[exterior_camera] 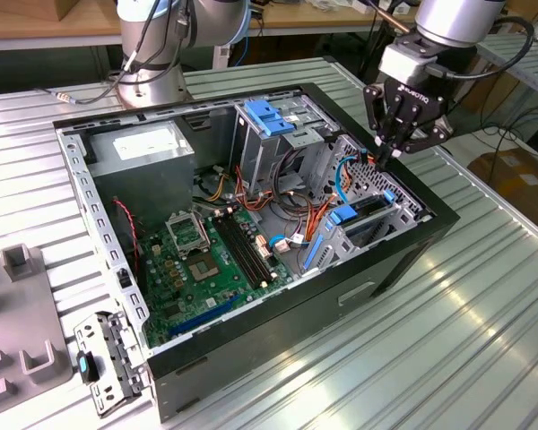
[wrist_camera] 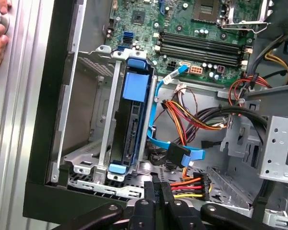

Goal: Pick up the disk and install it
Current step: 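Insert the first disk wire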

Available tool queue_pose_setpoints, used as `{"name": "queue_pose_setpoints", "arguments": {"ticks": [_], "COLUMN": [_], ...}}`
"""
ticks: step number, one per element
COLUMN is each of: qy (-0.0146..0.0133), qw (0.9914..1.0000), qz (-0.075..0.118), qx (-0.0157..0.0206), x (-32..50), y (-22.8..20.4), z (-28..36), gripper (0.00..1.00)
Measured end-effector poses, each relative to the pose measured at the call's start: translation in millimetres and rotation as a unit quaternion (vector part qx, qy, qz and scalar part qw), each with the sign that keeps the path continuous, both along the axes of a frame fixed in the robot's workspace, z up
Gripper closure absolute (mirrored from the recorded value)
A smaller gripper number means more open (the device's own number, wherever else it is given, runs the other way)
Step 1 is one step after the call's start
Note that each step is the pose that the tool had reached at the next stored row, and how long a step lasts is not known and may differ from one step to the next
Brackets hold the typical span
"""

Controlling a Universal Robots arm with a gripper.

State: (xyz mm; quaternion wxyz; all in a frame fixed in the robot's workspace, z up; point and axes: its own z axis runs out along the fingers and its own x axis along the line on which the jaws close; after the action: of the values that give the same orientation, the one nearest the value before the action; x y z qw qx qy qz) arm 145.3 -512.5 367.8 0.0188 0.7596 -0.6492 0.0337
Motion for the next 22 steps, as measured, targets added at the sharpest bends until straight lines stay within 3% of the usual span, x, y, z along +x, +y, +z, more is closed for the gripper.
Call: {"name": "queue_pose_setpoints", "arguments": {"ticks": [4, 8, 11, 14, 15, 17, 19, 22], "qy": [0.0000, 0.0000, 0.0000, 0.0000, 0.0001, 0.0009, 0.0013, 0.0014], "qw": [0.99968, 0.99866, 0.99845, 0.99845, 0.99845, 0.99834, 0.99820, 0.99811], "qz": [-0.025, -0.052, -0.056, -0.056, -0.056, -0.056, -0.056, -0.056], "qx": [-0.0001, 0.0000, 0.0000, 0.0001, 0.0019, 0.0149, 0.0223, 0.0262], "x": [-0.1, -0.2, -7.6, -8.0, -8.0, -8.1, -8.3, -10.7], "y": [0.0, 0.0, 0.0, -1.0, -2.0, -5.4, -10.1, -18.3], "z": [-0.5, -1.3, -1.8, -2.0, -2.1, -2.5, -3.0, -4.4], "gripper": [0.83, 0.83, 0.83, 0.83, 0.83, 0.83, 0.83, 0.83]}}
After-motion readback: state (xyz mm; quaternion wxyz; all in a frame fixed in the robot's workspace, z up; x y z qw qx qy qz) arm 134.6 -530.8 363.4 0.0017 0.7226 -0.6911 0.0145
